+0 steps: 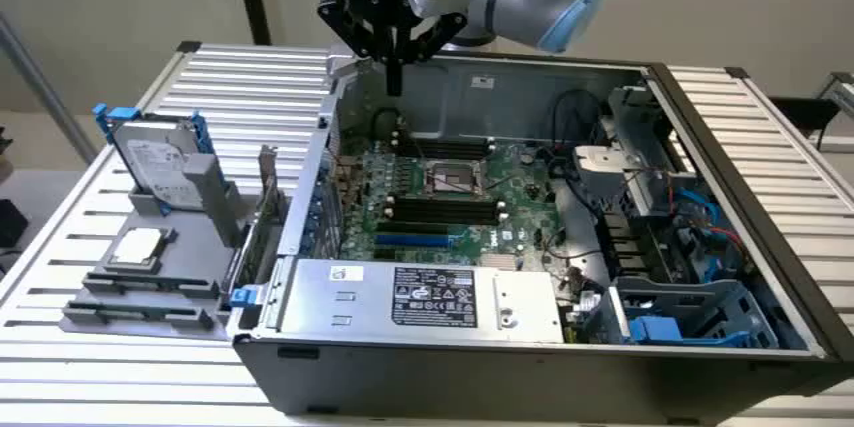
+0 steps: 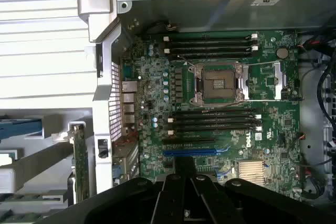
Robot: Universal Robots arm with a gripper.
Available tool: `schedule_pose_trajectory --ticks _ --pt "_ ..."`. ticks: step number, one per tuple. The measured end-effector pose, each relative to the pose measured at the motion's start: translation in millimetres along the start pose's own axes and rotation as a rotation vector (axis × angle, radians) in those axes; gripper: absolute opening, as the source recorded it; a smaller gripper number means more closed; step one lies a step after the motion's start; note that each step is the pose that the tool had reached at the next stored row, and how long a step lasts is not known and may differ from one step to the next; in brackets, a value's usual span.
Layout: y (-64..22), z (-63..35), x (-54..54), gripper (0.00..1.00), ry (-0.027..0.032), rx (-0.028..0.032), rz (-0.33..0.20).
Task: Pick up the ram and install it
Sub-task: 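Reach for the ram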
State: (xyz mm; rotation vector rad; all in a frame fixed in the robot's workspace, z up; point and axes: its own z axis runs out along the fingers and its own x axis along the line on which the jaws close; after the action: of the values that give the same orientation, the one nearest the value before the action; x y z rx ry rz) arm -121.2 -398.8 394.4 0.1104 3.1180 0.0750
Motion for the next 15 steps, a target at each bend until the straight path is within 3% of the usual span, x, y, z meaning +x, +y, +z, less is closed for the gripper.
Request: schedule_pose_trajectory --ticks 15 --pt "0.0 -0.8 0.4 0.11 0.0000 0.0001 0.000"
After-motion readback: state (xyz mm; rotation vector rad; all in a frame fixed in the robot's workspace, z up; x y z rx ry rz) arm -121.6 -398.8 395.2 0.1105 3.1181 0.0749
